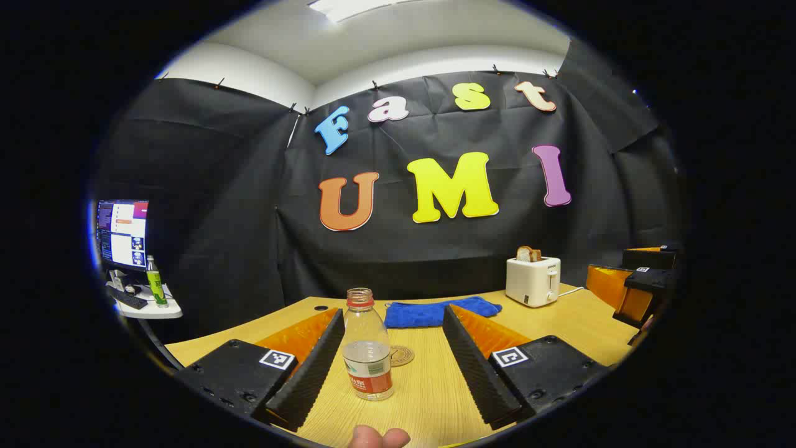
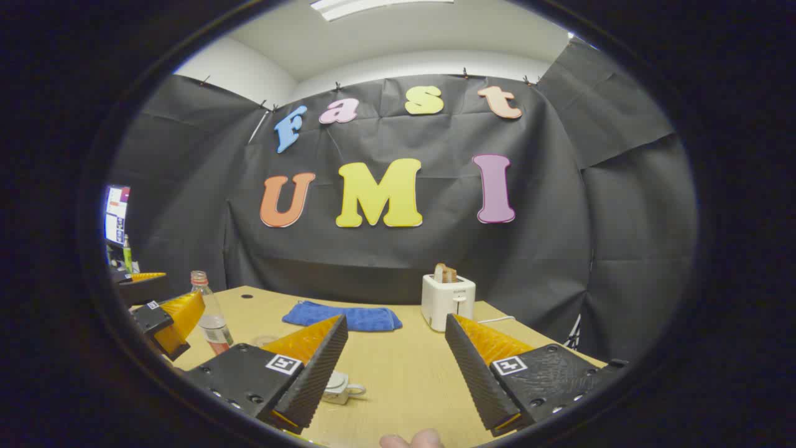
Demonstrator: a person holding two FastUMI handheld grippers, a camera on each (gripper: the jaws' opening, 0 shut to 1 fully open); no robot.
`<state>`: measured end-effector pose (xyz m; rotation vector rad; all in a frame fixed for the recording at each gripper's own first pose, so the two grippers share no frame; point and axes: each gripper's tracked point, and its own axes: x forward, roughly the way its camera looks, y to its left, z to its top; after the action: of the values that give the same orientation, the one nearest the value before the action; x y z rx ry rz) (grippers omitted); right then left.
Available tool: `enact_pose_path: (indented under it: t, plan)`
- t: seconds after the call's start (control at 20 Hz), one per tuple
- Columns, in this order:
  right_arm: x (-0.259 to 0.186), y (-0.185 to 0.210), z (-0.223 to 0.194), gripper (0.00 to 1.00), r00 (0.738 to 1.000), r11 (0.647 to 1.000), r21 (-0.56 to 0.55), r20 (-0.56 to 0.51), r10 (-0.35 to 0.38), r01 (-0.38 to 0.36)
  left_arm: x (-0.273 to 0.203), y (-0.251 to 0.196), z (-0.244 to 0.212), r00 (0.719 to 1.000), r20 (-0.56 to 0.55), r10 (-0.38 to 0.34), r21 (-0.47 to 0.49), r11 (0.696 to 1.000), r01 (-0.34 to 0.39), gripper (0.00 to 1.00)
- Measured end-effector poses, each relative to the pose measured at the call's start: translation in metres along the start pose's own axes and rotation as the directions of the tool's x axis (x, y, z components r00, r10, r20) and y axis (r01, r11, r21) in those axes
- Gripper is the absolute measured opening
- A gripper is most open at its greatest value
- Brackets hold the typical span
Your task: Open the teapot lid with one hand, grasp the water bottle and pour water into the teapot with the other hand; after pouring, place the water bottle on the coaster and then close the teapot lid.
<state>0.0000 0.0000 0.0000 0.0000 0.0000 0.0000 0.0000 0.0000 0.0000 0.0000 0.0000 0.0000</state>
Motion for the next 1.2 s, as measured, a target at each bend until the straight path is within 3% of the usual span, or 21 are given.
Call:
enact_pose_path:
  t: [0.4,1.2]
  plan:
    - [-0.005,0.006,0.006,0.97,1.0,1.0,-0.028,0.026,0.005,-0.005,-0.001,-0.001,0.002,1.0,0.0,-0.006,-0.006,1.0,0.006,0.99]
    - [0.002,0.022,-0.015,0.97,0.999,0.999,-0.021,-0.022,0.044,-0.044,-0.001,0.007,0.002,1.0,-0.01,0.005,0.003,1.0,-0.005,0.99]
